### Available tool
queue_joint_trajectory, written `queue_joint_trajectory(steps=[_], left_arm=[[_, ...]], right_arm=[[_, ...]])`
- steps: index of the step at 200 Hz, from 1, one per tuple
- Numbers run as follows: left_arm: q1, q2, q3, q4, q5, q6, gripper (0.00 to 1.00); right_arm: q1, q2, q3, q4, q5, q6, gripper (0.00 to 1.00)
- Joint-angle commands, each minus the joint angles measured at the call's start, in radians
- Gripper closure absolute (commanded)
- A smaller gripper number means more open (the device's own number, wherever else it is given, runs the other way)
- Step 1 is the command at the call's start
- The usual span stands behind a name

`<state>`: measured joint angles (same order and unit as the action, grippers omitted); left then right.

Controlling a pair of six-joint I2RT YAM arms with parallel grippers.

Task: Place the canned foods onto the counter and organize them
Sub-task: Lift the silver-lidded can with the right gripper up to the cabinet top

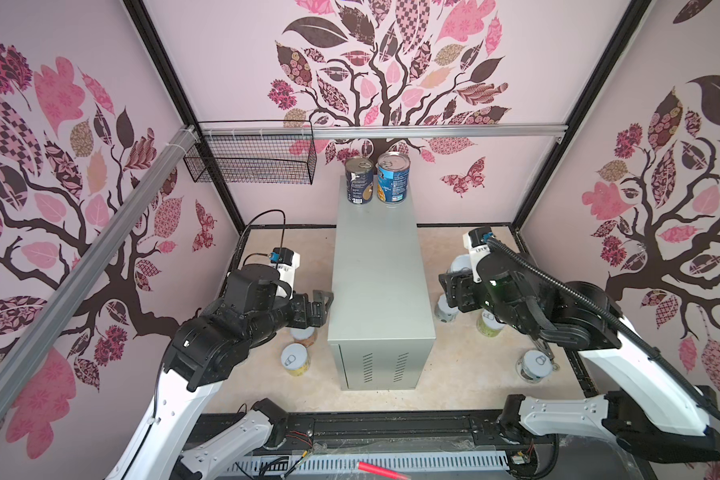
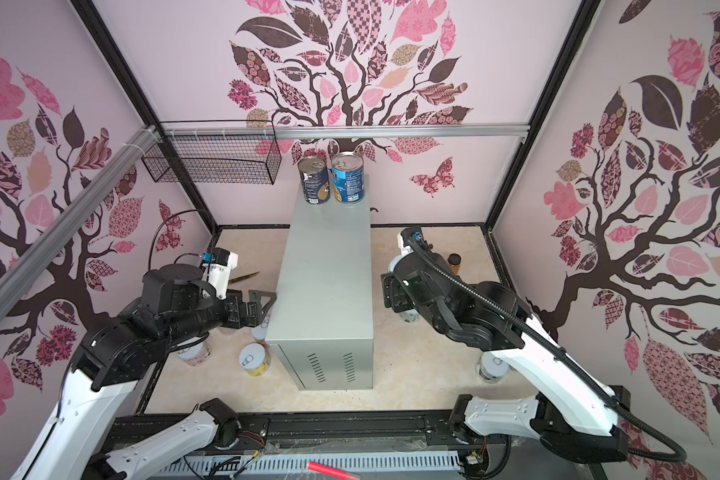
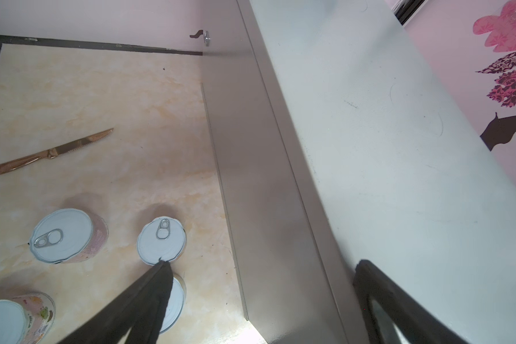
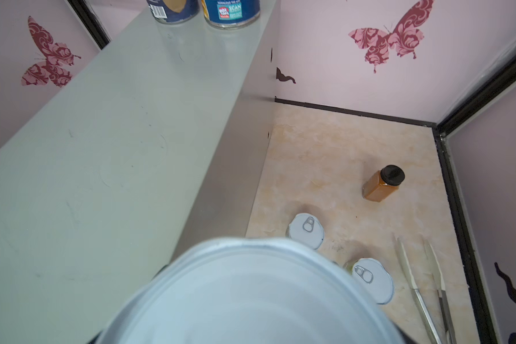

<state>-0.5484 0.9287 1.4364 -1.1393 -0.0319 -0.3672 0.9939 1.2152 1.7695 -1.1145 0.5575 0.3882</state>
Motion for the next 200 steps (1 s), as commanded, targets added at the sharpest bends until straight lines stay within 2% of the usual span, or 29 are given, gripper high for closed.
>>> queue_joint_trajectory(steps=[1, 41, 75, 104, 130, 148, 179, 200], left_arm=[[0.006, 0.015, 0.013, 0.031, -0.003, 0.019, 0.02], [0.007, -0.043, -0.082, 0.121, -0.059, 0.012, 0.02], [0.007, -0.112, -0.179, 0.183, -0.049, -0.002, 0.02], [0.005, -0.182, -0.316, 0.275, -0.077, -0.028, 0.02], [-0.006, -0.188, -0.374, 0.301, -0.089, -0.027, 0.02], [-0.018, -0.183, -0.401, 0.317, -0.104, -0.020, 0.02], [-0.049, -0.186, -0.438, 0.325, -0.156, -0.010, 0.02], [-0.061, -0.182, -0.449, 0.338, -0.130, -0.009, 0.02]], right_arm=[[0.001, 0.090, 0.125, 0.003, -0.005, -0.094, 0.41], [-0.094, 0.247, 0.249, 0.081, -0.137, -0.143, 0.41], [-0.170, 0.414, 0.398, 0.105, -0.214, -0.188, 0.42], [-0.223, 0.592, 0.634, 0.059, -0.262, -0.217, 0.42], [-0.278, 0.724, 0.795, 0.037, -0.310, -0.229, 0.42], [-0.319, 0.768, 0.835, 0.042, -0.339, -0.221, 0.42], [-0.347, 0.789, 0.813, 0.097, -0.359, -0.227, 0.42], [-0.348, 0.803, 0.801, 0.127, -0.376, -0.227, 0.42]])
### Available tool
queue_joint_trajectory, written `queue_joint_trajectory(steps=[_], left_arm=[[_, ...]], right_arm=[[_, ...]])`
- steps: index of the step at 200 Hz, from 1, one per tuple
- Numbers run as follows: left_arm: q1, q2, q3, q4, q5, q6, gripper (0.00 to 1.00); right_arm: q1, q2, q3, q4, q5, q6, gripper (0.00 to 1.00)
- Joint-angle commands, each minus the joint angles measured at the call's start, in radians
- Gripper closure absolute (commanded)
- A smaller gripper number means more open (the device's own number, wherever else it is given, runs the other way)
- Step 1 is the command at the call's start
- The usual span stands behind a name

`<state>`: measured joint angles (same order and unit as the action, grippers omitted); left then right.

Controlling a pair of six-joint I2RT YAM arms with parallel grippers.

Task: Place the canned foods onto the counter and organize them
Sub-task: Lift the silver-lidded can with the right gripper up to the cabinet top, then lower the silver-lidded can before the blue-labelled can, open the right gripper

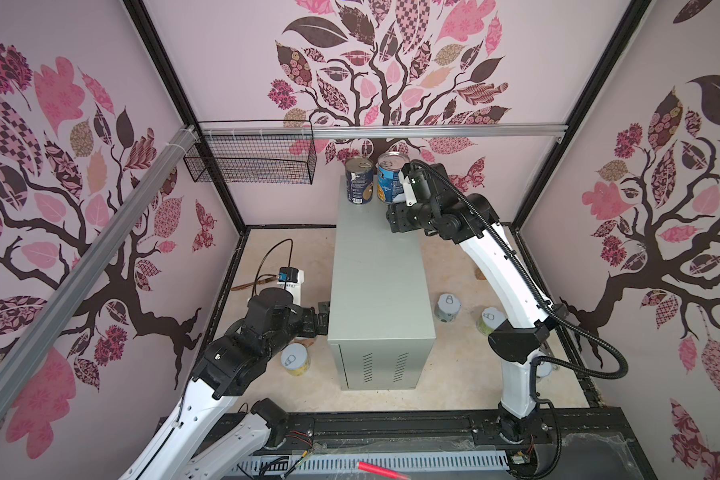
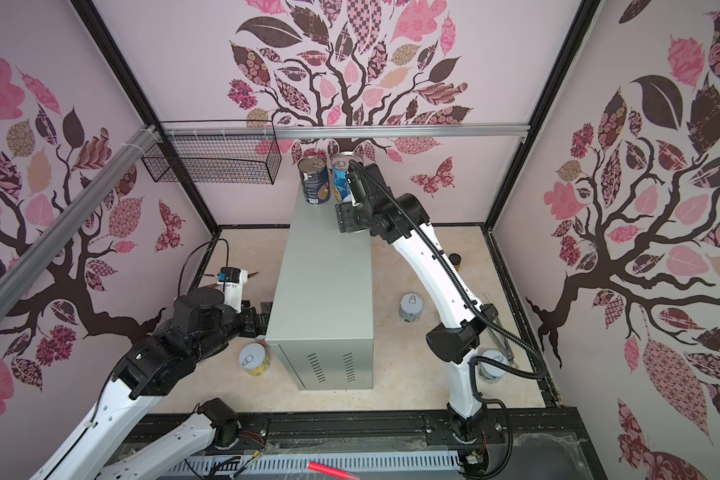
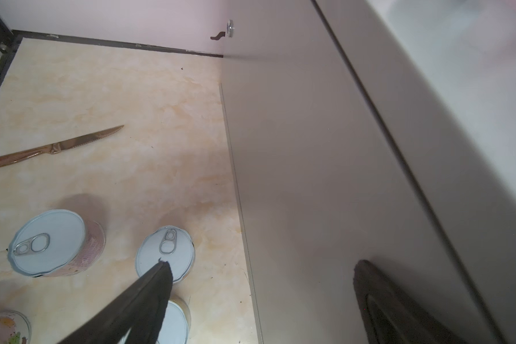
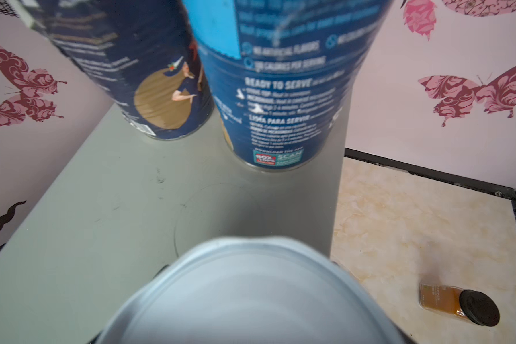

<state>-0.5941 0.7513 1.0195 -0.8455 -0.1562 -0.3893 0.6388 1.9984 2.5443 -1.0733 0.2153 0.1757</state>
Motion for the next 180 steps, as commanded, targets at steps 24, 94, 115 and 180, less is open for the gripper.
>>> queue_joint_trajectory(steps=[24, 94, 115, 180], left_arm=[[-0.023, -0.004, -0.043, 0.051, -0.014, 0.010, 0.02], [-0.029, -0.012, -0.084, 0.062, -0.020, 0.012, 0.02], [-0.032, -0.010, -0.081, 0.062, -0.018, 0.013, 0.02], [-0.035, 0.000, -0.079, 0.066, -0.018, 0.015, 0.02]], right_arm=[[0.004, 0.046, 0.029, 0.097, -0.034, -0.019, 0.42], [-0.005, 0.105, 0.052, 0.120, -0.025, -0.030, 0.40], [-0.007, 0.115, 0.060, 0.119, 0.000, -0.030, 0.39], [-0.012, 0.130, 0.066, 0.120, 0.033, -0.030, 0.35]])
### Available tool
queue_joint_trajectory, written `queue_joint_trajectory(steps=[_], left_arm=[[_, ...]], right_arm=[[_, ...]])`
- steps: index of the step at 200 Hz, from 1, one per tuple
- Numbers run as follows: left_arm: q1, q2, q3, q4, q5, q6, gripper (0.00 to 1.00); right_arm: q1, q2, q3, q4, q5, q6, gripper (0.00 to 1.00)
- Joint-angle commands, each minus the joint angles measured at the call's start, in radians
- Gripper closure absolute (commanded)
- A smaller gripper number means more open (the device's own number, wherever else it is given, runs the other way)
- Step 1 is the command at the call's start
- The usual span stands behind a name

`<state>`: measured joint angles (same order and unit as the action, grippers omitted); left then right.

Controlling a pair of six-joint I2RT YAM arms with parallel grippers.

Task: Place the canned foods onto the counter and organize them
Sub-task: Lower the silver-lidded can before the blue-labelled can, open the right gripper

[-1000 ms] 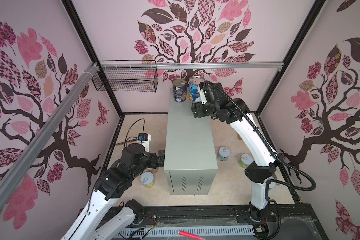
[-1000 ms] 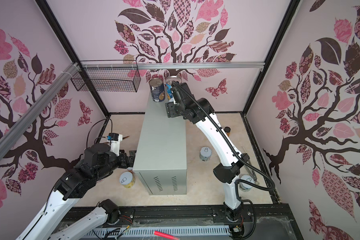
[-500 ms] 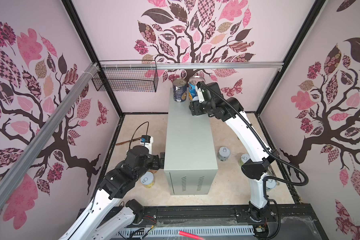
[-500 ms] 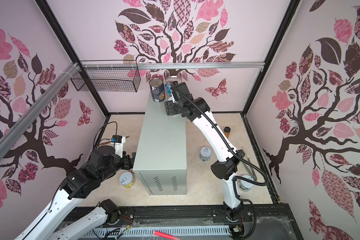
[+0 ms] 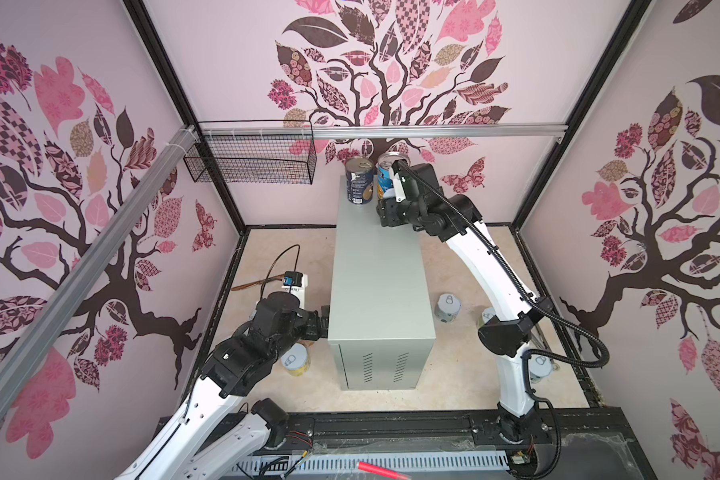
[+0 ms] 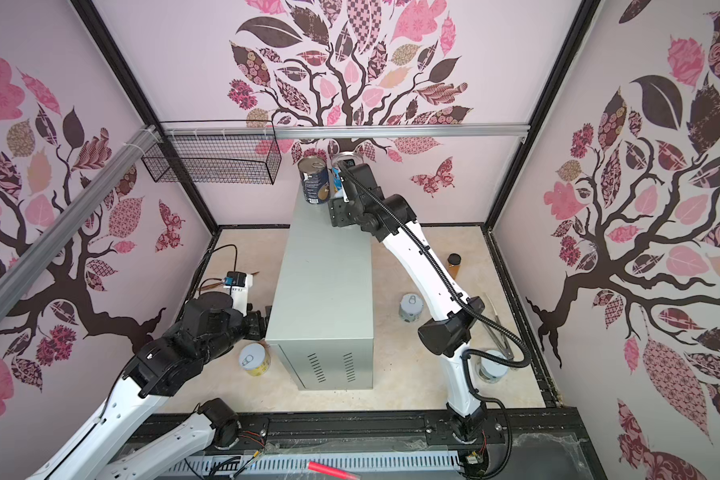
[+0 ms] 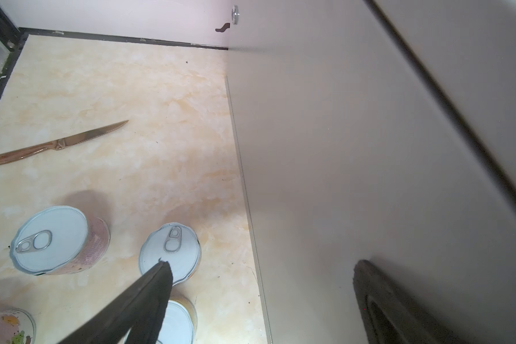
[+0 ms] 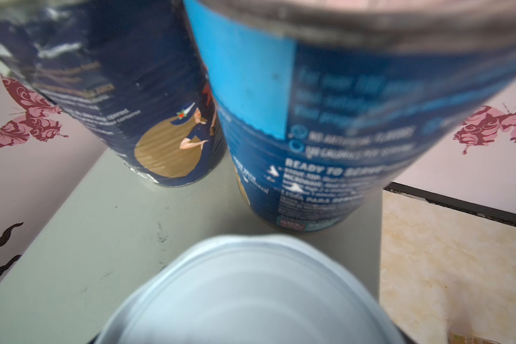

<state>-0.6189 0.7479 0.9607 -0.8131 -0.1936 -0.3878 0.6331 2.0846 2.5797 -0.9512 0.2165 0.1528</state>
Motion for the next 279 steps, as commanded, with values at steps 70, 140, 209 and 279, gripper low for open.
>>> queue_joint_trajectory(steps=[70, 140, 209, 279], left_arm=[[-0.011, 0.008, -0.020, 0.031, 0.017, 0.012, 0.02], [-0.010, 0.008, -0.010, 0.020, 0.019, -0.008, 0.02], [0.013, 0.010, 0.030, -0.005, 0.002, -0.012, 0.02], [0.134, 0.032, 0.103, -0.083, 0.011, -0.048, 0.02]], right_arm=[[-0.006, 0.049, 0.027, -0.003, 0.031, -0.005, 0.16], [-0.006, 0.010, 0.011, 0.008, 0.017, -0.009, 0.00], [-0.006, -0.109, -0.067, 0.051, -0.003, -0.001, 0.00], [-0.007, -0.247, -0.165, 0.086, -0.053, 0.002, 0.00]])
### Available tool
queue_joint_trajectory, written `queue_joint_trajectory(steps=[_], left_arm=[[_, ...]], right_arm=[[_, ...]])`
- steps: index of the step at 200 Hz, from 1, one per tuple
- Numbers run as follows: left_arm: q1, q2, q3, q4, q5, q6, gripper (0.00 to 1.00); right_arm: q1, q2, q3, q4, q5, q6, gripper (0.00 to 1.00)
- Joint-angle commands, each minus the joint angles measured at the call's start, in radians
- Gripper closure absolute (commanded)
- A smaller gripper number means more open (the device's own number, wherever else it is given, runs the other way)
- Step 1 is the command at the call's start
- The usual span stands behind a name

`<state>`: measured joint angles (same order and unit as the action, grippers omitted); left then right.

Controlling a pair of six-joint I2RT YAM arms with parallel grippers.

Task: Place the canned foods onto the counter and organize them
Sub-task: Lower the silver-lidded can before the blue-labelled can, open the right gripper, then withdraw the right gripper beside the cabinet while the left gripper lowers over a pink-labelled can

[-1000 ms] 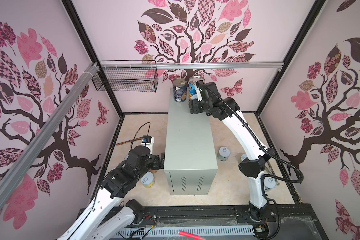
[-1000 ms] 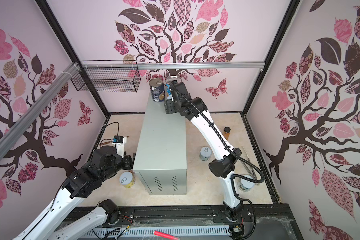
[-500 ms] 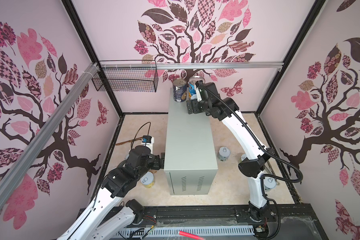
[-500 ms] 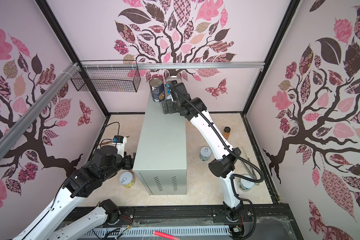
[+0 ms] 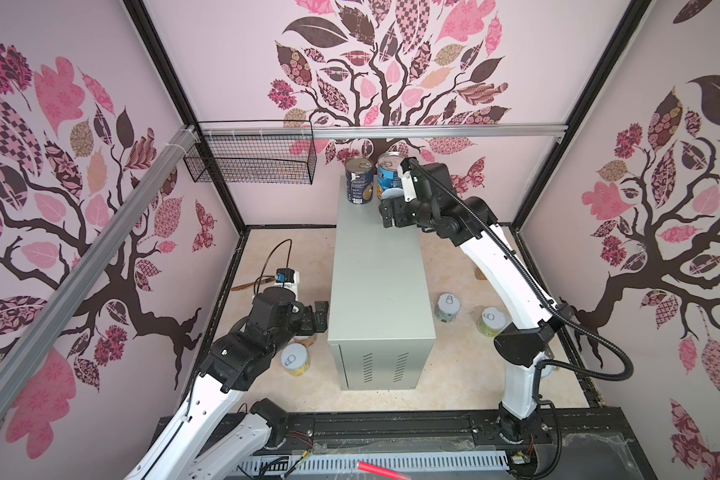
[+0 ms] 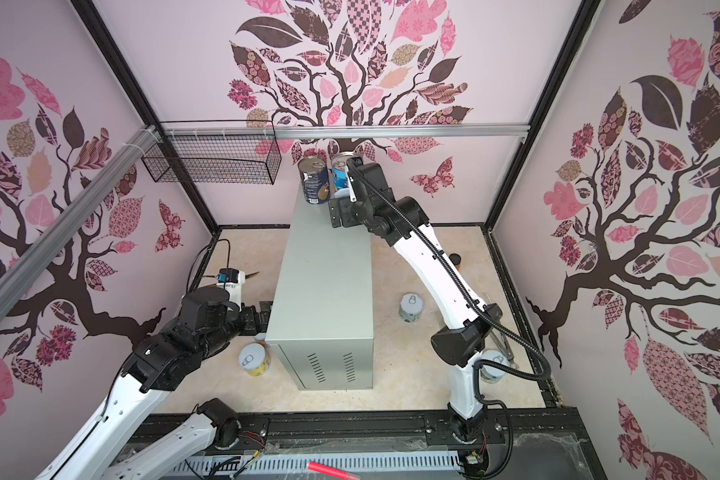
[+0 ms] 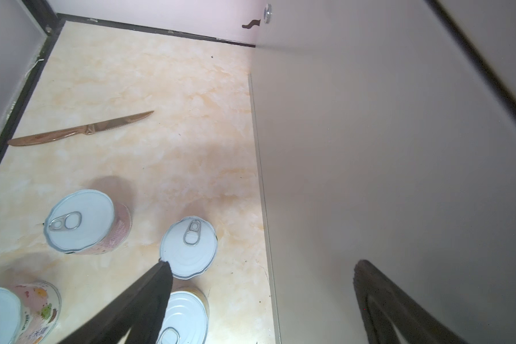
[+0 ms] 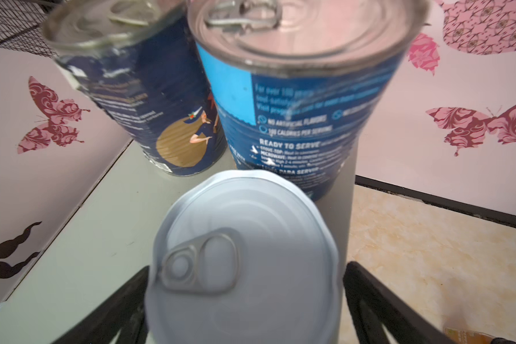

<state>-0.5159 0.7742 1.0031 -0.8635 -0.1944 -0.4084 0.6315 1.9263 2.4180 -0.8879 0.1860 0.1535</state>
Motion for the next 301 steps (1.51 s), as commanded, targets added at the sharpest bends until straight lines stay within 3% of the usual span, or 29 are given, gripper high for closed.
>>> queue_joint_trajectory(steps=[1, 34, 76, 116, 127, 184, 244, 301], left_arm=[[0.033, 0.006, 0.061, -0.034, 0.012, -0.027, 0.02], [0.038, 0.021, 0.065, -0.062, -0.014, -0.065, 0.02], [0.066, 0.034, 0.065, -0.100, -0.060, -0.085, 0.02], [0.272, 0.039, 0.026, -0.095, 0.115, -0.072, 0.02], [0.318, 0.042, 0.016, -0.093, 0.139, -0.064, 0.02], [0.376, 0.121, -0.026, -0.062, 0.153, -0.083, 0.02], [0.386, 0.225, -0.039, -0.035, 0.121, -0.086, 0.02], [0.385, 0.334, -0.025, -0.034, 0.133, -0.044, 0.02]], right_arm=[[-0.005, -0.091, -0.005, 0.022, -0.023, 0.001, 0.00], [-0.006, -0.212, -0.136, 0.074, -0.043, 0.005, 0.00], [-0.005, -0.503, -0.544, 0.273, -0.057, 0.062, 0.00], [-0.006, -0.758, -0.850, 0.388, -0.043, 0.093, 0.00], [-0.005, -0.824, -0.921, 0.404, -0.011, 0.106, 0.00], [-0.005, -1.101, -1.189, 0.420, 0.170, 0.219, 0.00], [-0.004, -1.262, -1.515, 0.463, 0.155, 0.396, 0.00], [-0.005, -1.373, -1.768, 0.556, 0.167, 0.476, 0.00]])
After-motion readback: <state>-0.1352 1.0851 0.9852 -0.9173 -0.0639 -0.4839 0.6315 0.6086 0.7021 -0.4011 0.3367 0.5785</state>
